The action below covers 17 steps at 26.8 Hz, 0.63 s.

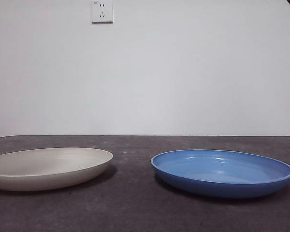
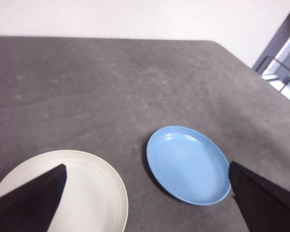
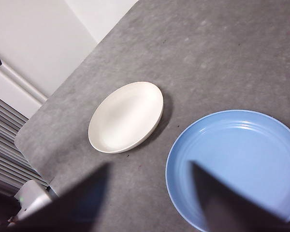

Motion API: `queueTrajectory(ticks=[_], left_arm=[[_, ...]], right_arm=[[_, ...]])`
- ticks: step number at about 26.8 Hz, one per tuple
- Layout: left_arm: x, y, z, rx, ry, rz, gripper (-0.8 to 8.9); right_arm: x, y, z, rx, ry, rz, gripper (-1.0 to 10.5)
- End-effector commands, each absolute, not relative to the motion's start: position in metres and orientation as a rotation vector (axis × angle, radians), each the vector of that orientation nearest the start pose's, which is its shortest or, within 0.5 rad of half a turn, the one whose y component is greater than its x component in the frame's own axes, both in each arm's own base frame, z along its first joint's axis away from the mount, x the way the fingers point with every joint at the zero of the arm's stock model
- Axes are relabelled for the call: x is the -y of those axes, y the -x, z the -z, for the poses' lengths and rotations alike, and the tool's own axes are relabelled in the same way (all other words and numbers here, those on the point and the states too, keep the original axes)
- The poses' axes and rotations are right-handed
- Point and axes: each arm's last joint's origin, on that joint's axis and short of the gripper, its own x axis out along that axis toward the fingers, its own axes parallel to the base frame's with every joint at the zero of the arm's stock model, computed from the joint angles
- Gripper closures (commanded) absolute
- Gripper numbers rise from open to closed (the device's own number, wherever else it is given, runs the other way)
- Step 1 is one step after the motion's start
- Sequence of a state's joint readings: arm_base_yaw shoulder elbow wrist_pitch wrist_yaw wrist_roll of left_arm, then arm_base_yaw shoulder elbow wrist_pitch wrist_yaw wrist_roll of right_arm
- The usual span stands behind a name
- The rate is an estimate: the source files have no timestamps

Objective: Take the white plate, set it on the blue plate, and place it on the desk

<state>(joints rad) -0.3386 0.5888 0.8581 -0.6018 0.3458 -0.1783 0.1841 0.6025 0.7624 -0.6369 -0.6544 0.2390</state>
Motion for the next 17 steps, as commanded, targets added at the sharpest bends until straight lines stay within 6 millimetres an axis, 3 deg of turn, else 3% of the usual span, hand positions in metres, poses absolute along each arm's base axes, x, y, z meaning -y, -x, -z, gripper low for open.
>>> queueTrajectory(ticks=[1,7,17], left_arm=[[0.046,-0.1,-0.346,-0.401,0.21,0.65,1.17],[0.05,-0.103,-0.339,-0.547,0.316,0.726,1.26],[0.045,-0.135,-0.339,-0.761,0.345,0.579,1.26]], right_arm=[[-0.039,-0.11,-0.315,-0.552,-0.32,-0.772,3.6],[-0.039,-0.11,-0.315,-0.552,-0.32,-0.773,3.6],[-0.039,-0.109,-0.313,-0.582,-0.333,-0.793,3.6]])
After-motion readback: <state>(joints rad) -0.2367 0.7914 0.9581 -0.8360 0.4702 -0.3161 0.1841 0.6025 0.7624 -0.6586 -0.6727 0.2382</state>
